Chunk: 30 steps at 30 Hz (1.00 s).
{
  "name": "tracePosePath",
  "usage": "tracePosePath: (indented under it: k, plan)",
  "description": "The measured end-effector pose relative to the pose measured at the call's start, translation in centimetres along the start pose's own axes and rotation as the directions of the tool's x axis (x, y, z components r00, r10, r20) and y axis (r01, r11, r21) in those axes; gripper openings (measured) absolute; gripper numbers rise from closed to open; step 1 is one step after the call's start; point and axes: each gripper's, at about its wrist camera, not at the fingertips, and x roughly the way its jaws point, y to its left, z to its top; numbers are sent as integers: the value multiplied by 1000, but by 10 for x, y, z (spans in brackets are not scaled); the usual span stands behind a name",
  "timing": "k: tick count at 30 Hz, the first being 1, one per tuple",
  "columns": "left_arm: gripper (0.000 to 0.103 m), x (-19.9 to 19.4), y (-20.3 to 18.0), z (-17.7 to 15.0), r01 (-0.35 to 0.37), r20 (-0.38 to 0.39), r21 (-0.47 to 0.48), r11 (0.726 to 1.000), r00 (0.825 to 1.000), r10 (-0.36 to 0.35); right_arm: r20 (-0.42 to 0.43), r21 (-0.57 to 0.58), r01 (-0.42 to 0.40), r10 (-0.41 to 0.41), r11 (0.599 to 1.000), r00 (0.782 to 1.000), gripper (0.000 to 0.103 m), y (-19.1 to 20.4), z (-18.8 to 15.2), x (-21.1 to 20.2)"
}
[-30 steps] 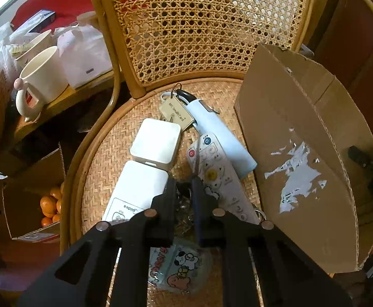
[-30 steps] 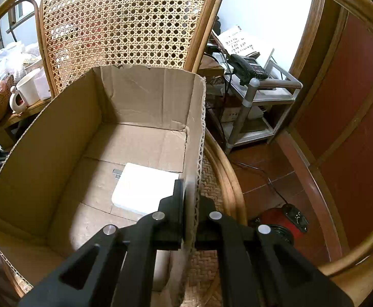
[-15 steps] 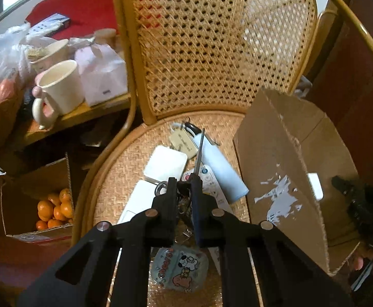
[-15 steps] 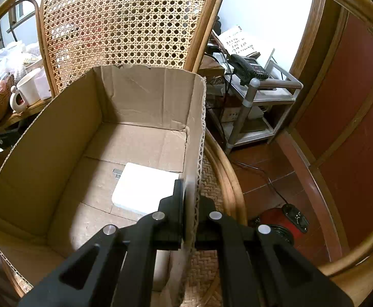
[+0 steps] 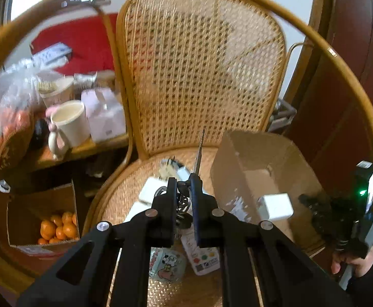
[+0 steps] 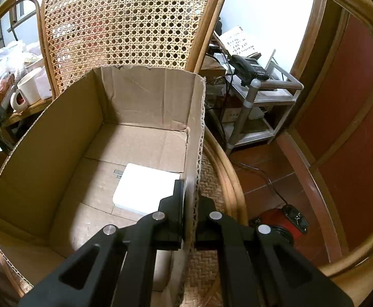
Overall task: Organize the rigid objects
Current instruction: 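Carry the keys into the cardboard box and open the left gripper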
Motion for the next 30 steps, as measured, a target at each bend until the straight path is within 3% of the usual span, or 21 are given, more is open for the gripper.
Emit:
tracePosePath:
  k: [5, 8, 13, 18, 21, 24, 27, 30]
  plan:
    - [10, -29, -19, 9, 53, 122, 26, 998, 991, -56, 0, 0, 1, -1, 1000, 1000, 7, 1, 1, 0]
    - [10, -45, -35, 16, 105, 182, 49, 993, 977, -112, 0, 1, 0, 0, 1000, 1000, 7, 0, 0, 0]
    - [10, -53, -61, 28, 184, 204, 87, 979, 959, -198, 0, 0, 0, 0, 1000, 1000, 7, 1, 1, 0]
    - [10, -38, -81, 26, 244, 138, 79, 967, 958, -253, 0, 1, 0, 0, 1000, 1000, 7, 1, 1, 0]
    - [10, -17, -94, 16, 191, 56, 82, 978, 979, -196, 0, -1, 0, 0, 1000, 1000, 7, 0, 0, 0]
    - [10, 3, -99, 6, 209, -28, 69, 975, 978, -208, 0, 0, 0, 0, 1000, 1000, 7, 0, 1, 0]
    - [10, 10, -107, -1, 218, -61, 88, 972, 975, -213, -1, 0, 0, 0, 1000, 1000, 7, 1, 1, -1]
    - [10, 8, -115, -5, 182, -46, 140, 973, 983, -177, -1, 0, 0, 0, 1000, 1000, 7, 1, 2, -1]
